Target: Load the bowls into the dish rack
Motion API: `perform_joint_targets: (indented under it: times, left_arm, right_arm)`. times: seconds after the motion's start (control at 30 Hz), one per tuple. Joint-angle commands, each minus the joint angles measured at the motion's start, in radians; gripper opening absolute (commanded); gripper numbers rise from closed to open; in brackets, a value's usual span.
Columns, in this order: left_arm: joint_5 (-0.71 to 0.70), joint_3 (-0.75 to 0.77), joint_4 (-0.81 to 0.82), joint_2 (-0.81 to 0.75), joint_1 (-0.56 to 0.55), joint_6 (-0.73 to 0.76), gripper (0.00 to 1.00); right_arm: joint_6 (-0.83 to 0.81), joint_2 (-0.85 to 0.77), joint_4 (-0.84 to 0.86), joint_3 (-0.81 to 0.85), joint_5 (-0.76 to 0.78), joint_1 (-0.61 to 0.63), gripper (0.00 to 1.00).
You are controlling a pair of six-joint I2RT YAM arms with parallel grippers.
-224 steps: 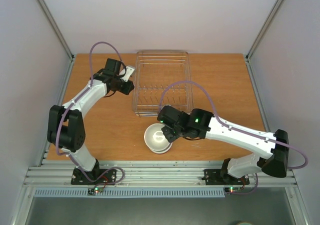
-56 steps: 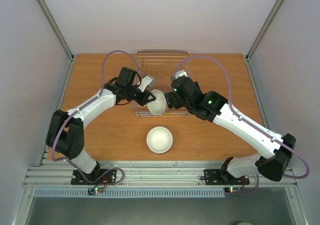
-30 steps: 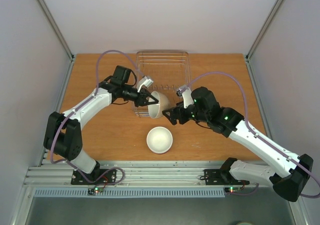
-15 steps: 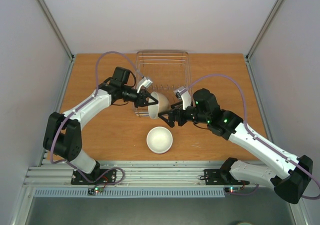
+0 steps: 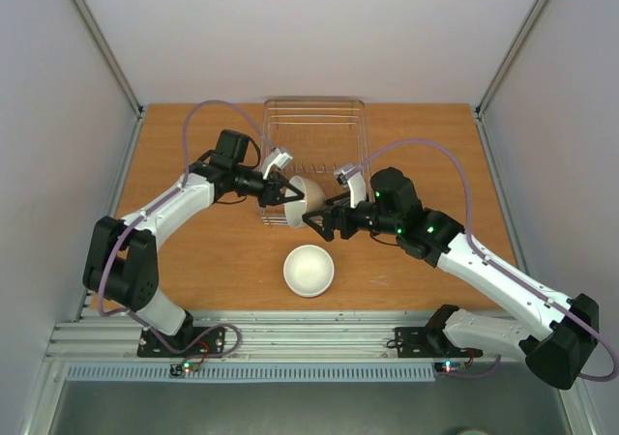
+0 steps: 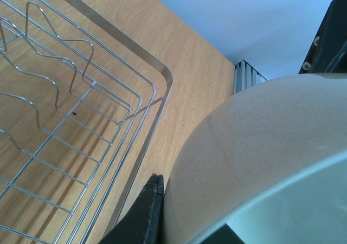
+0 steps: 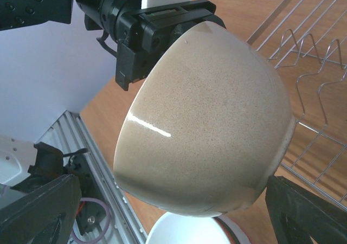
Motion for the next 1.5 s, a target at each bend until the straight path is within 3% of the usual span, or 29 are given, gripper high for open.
perform_joint_targets:
  times: [0.0,0.2,0.57,0.63,0.73,0.87,0.97,1.0,1.03,1.27,1.3,1.37,1.47]
  left_arm:
    - [0.070,0.008,0.080,-0.036,-0.014,-0.027,0.00]
    - [0.084,0.008,0.077,-0.031,-0.014,-0.022,0.00]
    - [0.113,0.014,0.052,-0.028,-0.014,-0.001,0.01]
    - [0.120,0.013,0.054,-0.025,-0.015,-0.001,0.00]
    - [0.131,0.013,0.052,-0.022,-0.018,-0.001,0.01]
    - [0.143,0.014,0.052,-0.021,-0.023,0.000,0.00]
    - [0.142,0.013,0.053,-0.021,-0.025,-0.001,0.00]
    - [0.141,0.013,0.052,-0.020,-0.025,-0.001,0.01]
    - [0.138,0.013,0.052,-0.021,-0.025,-0.001,0.00]
    - [0.043,0.010,0.072,-0.013,-0.036,-0.015,0.01]
    - [0.015,0.009,0.077,-0.011,-0.038,-0.023,0.07]
    - [-0.048,0.008,0.091,-0.010,-0.041,-0.037,0.35]
    - [-0.141,0.008,0.108,-0.012,-0.042,-0.064,0.57]
  right_arm:
    - [0.020,0.011,0.032,0.014,-0.015,0.003,0.94]
    - [0.014,0.017,0.009,0.006,0.072,0.003,0.95]
    - [0.021,0.037,0.055,-0.014,0.065,0.002,0.93]
    - [0.025,0.044,0.068,-0.017,0.059,0.003,0.86]
    - [0.032,0.053,0.081,-0.016,0.048,0.002,0.65]
    - [0.039,0.063,0.111,-0.022,0.007,0.002,0.52]
    - [0.045,0.074,0.126,-0.022,-0.011,0.003,0.24]
    - [0.046,0.076,0.128,-0.022,-0.012,0.003,0.07]
    - [0.048,0.077,0.128,-0.021,-0.011,0.003,0.02]
    - [0.027,0.084,0.104,-0.003,0.044,0.003,0.01]
    - [0.017,0.086,0.087,0.007,0.067,0.002,0.01]
    - [-0.013,0.098,0.043,0.034,0.137,0.003,0.01]
    - [-0.061,0.132,-0.050,0.085,0.264,0.002,0.01]
